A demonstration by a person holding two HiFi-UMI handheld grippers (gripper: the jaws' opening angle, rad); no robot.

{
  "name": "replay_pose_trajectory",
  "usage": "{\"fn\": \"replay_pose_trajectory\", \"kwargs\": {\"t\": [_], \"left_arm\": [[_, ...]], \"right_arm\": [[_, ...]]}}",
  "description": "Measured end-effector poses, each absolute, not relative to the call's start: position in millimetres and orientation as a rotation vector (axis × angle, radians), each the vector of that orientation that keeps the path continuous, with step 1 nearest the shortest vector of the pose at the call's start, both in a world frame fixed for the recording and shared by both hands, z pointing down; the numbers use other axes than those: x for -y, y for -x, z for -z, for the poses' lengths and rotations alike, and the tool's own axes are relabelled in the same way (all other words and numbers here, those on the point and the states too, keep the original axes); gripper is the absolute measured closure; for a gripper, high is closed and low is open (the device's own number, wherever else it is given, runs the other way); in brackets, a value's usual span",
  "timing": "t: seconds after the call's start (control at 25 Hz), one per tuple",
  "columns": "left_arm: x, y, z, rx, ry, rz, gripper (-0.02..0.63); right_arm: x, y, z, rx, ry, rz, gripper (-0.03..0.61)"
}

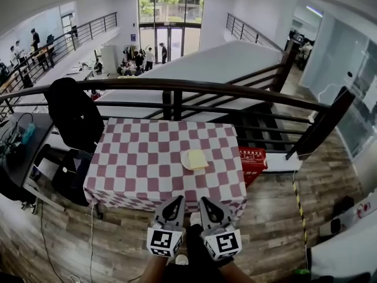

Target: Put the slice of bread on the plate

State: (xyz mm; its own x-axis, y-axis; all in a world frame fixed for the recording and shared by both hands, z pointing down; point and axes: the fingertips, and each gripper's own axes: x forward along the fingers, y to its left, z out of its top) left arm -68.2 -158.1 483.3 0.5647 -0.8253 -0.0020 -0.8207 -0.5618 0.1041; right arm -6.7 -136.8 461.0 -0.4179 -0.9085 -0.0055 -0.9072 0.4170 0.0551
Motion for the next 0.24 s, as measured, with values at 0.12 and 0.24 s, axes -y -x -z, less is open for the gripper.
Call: {"fn": "replay_pose_trajectory", "kwargs": {"t": [0.12, 0.24], "left_arm": [[159.7, 66.6, -484.8, 1.409, -2.685, 0.095, 0.595], [162.4, 63.4, -486.3, 1.391, -2.682, 0.105, 0.595]], "right_arm": [[138.3, 14.1, -463.0, 2.619, -1.625, 0.088, 0.565], [143.3, 19.0, -468.2, 2.608, -1.568, 0.101, 0.565]]}}
